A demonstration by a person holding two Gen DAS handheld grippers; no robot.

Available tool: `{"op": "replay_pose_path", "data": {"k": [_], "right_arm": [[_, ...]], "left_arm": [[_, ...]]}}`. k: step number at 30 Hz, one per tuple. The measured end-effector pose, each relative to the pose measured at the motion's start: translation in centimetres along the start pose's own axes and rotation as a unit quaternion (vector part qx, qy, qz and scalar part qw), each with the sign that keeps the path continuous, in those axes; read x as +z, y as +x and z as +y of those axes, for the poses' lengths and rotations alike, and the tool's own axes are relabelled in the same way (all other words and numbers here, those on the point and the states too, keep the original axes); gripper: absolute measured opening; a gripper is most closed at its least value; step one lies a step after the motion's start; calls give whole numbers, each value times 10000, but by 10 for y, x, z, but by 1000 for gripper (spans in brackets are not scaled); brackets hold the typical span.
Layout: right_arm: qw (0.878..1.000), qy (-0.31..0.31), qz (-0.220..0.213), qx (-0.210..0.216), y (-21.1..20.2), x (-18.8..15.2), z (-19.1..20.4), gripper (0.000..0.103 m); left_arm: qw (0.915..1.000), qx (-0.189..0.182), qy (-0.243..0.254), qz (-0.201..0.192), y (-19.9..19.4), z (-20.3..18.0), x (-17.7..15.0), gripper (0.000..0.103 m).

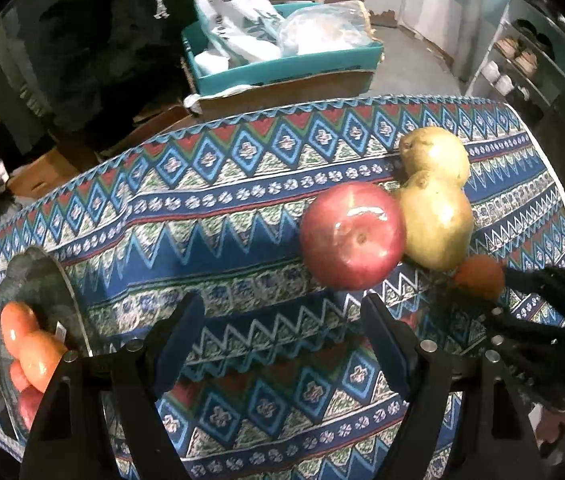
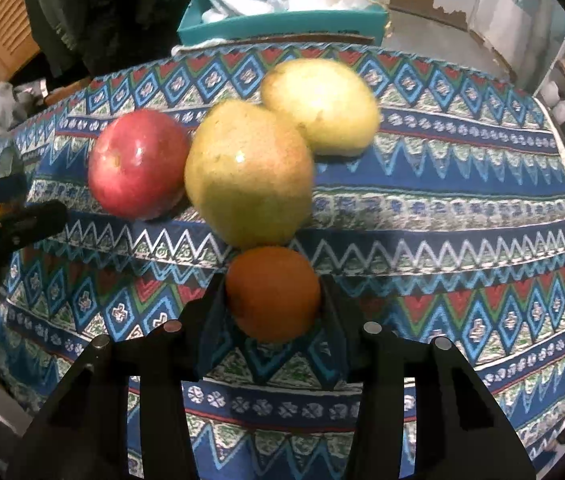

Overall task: Organize fruits
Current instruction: 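Close the right tool on the tangerine while the left tool closes on the red apple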

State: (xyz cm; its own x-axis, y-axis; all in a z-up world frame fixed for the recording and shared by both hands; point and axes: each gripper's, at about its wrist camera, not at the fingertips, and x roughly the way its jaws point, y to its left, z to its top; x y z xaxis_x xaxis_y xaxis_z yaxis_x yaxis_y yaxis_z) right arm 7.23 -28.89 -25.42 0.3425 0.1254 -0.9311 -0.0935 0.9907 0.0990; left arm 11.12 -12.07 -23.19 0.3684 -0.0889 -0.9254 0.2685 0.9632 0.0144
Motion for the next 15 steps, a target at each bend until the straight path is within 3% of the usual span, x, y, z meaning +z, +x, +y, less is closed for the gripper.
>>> {"op": "replay_pose_path", "data": {"k": [5, 15], "right_arm": [[9995, 92, -199, -231, -17, 4, -18, 45], [9982, 495, -300, -135, -27, 8, -48, 45]], "left_arm": [[9995, 66, 312, 32, 10, -16, 5, 82], [9982, -38, 582, 160, 28, -37, 15, 82]]}}
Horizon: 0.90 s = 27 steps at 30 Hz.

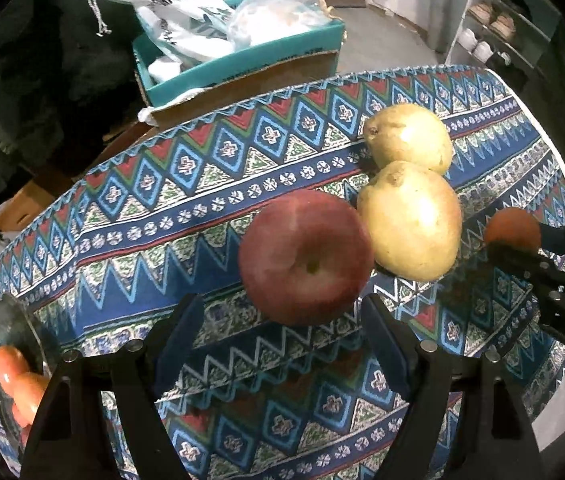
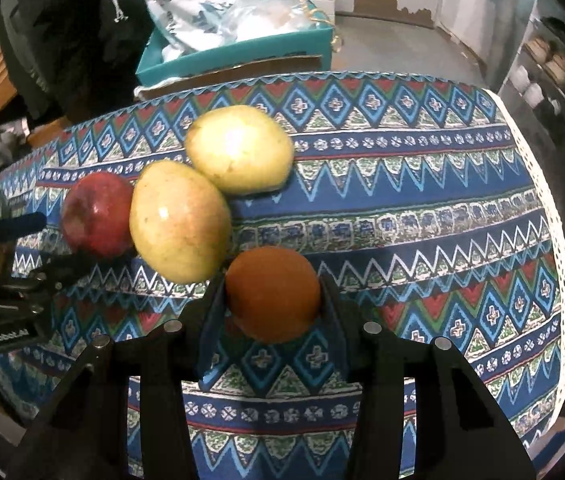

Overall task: Organize fruits
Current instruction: 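Close the right tool on the tangerine while the left tool closes on the red apple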

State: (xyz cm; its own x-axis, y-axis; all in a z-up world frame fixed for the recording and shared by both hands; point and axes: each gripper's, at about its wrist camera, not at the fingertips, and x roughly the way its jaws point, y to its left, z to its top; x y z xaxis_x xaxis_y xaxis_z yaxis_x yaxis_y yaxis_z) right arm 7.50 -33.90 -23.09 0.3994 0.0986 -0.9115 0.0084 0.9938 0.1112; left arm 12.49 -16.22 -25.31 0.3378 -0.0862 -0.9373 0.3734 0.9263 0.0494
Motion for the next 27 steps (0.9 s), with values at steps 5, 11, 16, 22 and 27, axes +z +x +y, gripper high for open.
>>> {"op": "replay_pose_path", "data": {"k": [5, 11, 16, 22, 27], "right_arm": [[9999, 112, 0, 16, 3, 4, -6, 45], [9999, 158, 28, 27, 5, 3, -12, 45], [9999, 125, 38, 26, 6, 4, -12, 45], [9999, 100, -10, -3, 5, 4, -12, 45], [9999, 45, -96, -74, -1, 5, -10, 45]], "left_arm": [[9999, -30, 34, 93, 14, -4, 6, 86], [9999, 5, 61, 87, 23, -8, 14, 86], [9999, -94, 64, 7, 23, -8, 16, 76], [9999, -137, -5, -75, 22, -7, 13, 75], [9999, -143, -81, -3, 18, -6, 6, 75]]}}
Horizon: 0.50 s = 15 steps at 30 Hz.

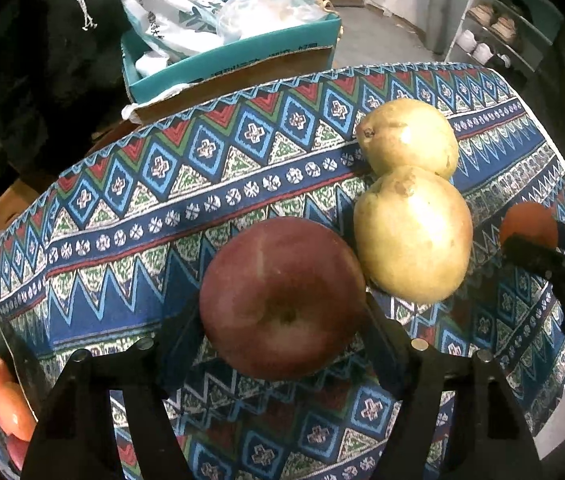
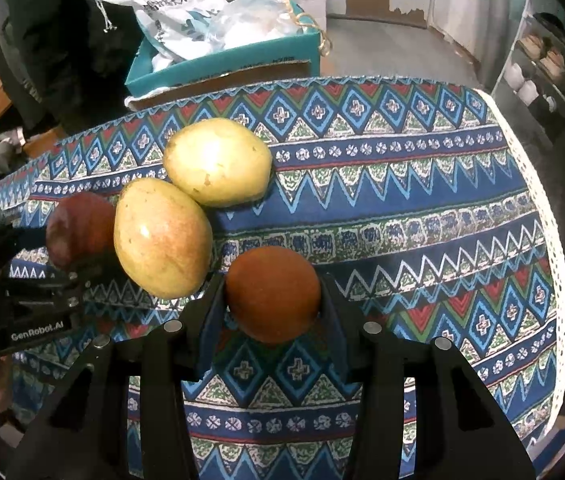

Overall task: Organize fruits
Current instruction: 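Close the right tool on the tangerine while the left tool closes on the red apple, then lift the red apple with the left tool while the right tool lifts the tangerine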

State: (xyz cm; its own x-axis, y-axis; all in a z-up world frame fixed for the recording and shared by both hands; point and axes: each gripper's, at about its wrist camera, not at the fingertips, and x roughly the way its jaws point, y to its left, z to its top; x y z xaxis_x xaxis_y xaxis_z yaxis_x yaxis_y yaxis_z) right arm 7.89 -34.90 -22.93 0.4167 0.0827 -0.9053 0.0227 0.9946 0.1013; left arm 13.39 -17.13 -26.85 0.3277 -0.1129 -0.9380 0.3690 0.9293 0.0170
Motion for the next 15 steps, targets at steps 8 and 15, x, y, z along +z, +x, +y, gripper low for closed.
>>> {"op": "replay_pose_path", "data": {"k": [8, 15], "right_arm": [[9996, -123, -196, -156, -16, 6, 7, 45], [9989, -231, -327, -245, -33, 9, 16, 45]], "left_arm": [[9999, 17, -19, -101, -19, -1, -14, 75], [9996, -31, -191, -182, -41, 6, -20, 75]]}}
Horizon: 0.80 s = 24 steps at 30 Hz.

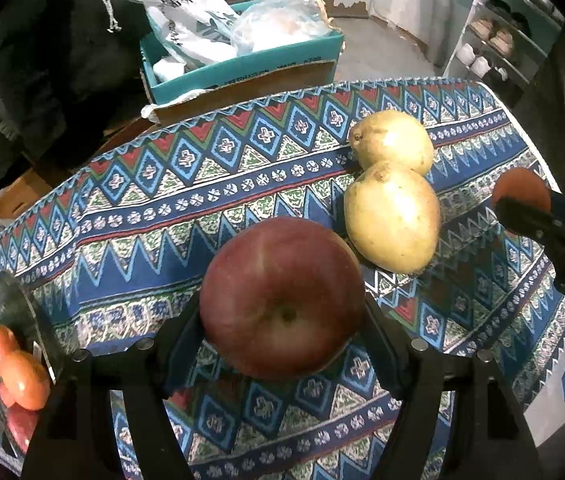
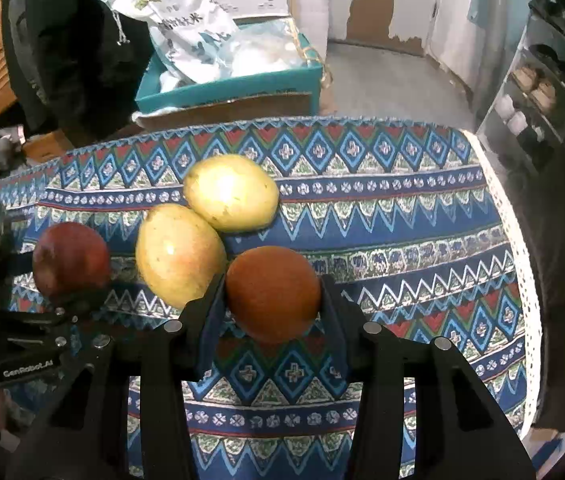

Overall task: Organize fruits
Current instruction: 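Lift the red apple with the left tool while the right tool lifts the tangerine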

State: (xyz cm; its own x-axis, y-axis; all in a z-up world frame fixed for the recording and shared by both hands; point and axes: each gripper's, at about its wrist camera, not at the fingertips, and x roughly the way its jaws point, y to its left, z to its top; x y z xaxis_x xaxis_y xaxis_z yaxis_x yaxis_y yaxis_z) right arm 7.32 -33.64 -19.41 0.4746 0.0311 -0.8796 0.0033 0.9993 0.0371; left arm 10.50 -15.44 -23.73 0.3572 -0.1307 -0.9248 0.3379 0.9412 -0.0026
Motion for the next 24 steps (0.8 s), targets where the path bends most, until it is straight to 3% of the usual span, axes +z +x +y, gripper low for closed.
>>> {"op": "replay_pose_path", "data": {"k": [14, 24], "right_arm": [[9987, -221, -461, 18, -45, 16, 21, 45], [9957, -342, -849, 117, -81, 27, 38, 45]], "left_arm": [[9989, 101, -202, -421, -57, 13, -3, 75], [9963, -33, -291, -809, -105, 23, -7, 75]]}}
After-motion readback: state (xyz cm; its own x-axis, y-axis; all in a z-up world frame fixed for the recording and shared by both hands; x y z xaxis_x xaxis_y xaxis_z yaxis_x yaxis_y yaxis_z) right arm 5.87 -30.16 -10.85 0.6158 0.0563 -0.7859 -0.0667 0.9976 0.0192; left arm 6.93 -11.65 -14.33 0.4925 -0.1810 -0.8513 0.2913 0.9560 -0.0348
